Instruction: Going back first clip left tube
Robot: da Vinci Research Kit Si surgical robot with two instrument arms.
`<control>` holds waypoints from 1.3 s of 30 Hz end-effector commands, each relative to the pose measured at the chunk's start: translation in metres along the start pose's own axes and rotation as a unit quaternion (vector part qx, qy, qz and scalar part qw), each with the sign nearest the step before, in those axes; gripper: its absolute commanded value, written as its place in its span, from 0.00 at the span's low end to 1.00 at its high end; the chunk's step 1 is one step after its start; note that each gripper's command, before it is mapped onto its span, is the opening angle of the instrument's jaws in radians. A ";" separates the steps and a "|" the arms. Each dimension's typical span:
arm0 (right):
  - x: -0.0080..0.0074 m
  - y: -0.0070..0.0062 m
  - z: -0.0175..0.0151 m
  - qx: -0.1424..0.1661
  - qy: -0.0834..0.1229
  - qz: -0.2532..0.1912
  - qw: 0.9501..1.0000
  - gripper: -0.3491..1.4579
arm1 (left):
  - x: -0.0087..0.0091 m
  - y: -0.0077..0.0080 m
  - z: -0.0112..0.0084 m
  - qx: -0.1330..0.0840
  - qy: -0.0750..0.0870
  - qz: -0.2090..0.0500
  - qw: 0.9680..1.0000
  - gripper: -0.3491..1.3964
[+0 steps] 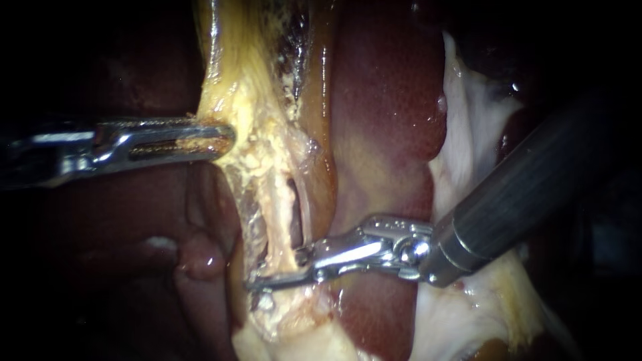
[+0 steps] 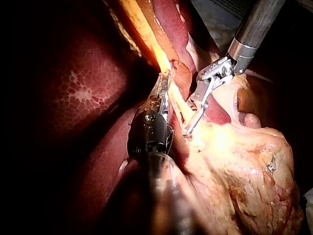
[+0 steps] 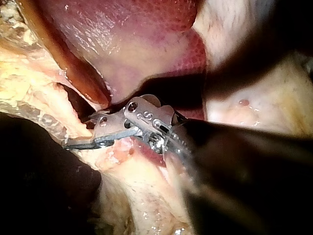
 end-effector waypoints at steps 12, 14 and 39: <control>0.0004 -0.0008 -0.0002 0.001 0.002 -0.032 0.999 0.48 | 0.0000 0.0000 0.0000 0.000 0.000 0.000 1.000 0.00; 0.0006 -0.0010 -0.0004 0.004 0.005 -0.058 0.998 0.50 | 0.0000 0.0000 0.0000 0.000 0.000 0.000 1.000 0.00; 0.0037 -0.0032 -0.0108 -0.031 0.027 -0.313 0.949 0.52 | 0.0002 0.0001 0.0000 0.000 0.000 0.001 1.000 0.00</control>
